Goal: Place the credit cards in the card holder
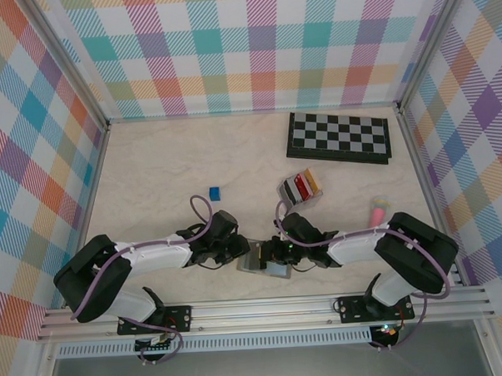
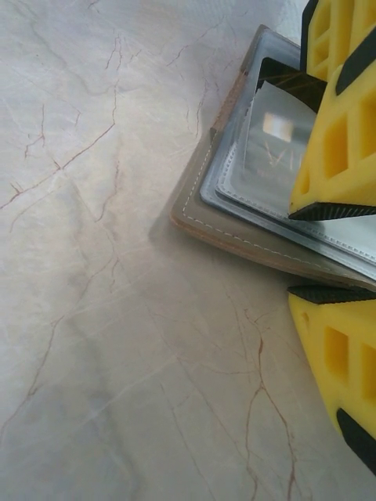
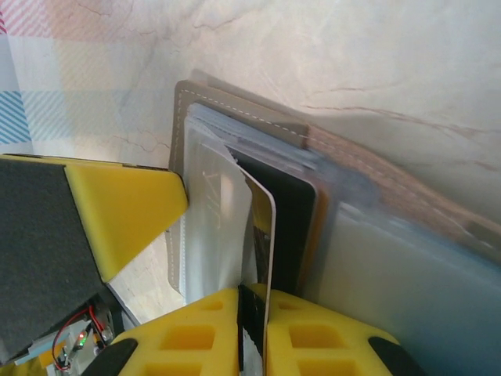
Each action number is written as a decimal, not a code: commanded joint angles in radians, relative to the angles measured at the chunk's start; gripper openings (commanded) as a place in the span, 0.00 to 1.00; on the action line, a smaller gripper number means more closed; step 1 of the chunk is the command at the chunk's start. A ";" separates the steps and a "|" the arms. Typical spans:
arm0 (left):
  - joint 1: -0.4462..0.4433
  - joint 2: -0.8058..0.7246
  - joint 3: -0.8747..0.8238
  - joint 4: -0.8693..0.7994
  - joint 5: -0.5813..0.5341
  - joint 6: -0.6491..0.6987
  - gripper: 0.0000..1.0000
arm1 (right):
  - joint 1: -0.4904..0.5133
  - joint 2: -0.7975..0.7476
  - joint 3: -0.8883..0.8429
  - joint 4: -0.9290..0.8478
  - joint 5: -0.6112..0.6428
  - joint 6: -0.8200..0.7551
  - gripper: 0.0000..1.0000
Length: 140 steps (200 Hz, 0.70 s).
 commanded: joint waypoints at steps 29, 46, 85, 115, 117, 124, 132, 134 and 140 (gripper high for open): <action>-0.010 -0.036 -0.020 0.019 0.003 -0.016 0.30 | 0.035 0.085 0.058 0.017 0.020 0.052 0.21; -0.010 -0.045 -0.022 0.011 -0.003 -0.016 0.30 | 0.037 0.054 0.052 -0.037 0.052 0.051 0.25; -0.011 -0.048 -0.028 0.002 -0.011 -0.022 0.30 | 0.037 -0.057 0.052 -0.236 0.117 0.023 0.37; -0.011 -0.037 -0.028 0.015 -0.003 -0.022 0.30 | 0.038 -0.063 0.058 -0.276 0.101 0.025 0.37; -0.010 -0.036 -0.027 0.015 -0.001 -0.022 0.30 | 0.036 -0.062 0.058 -0.279 0.099 0.026 0.37; -0.011 -0.035 -0.028 0.017 0.001 -0.022 0.30 | 0.037 -0.058 0.063 -0.291 0.095 0.031 0.37; -0.011 -0.035 -0.029 0.022 0.003 -0.022 0.30 | 0.038 -0.056 0.071 -0.313 0.097 0.036 0.37; -0.010 -0.035 -0.029 0.023 0.004 -0.022 0.30 | 0.037 -0.056 0.073 -0.323 0.099 0.038 0.38; -0.010 -0.035 -0.028 0.024 0.004 -0.022 0.30 | 0.038 -0.059 0.084 -0.356 0.106 0.036 0.38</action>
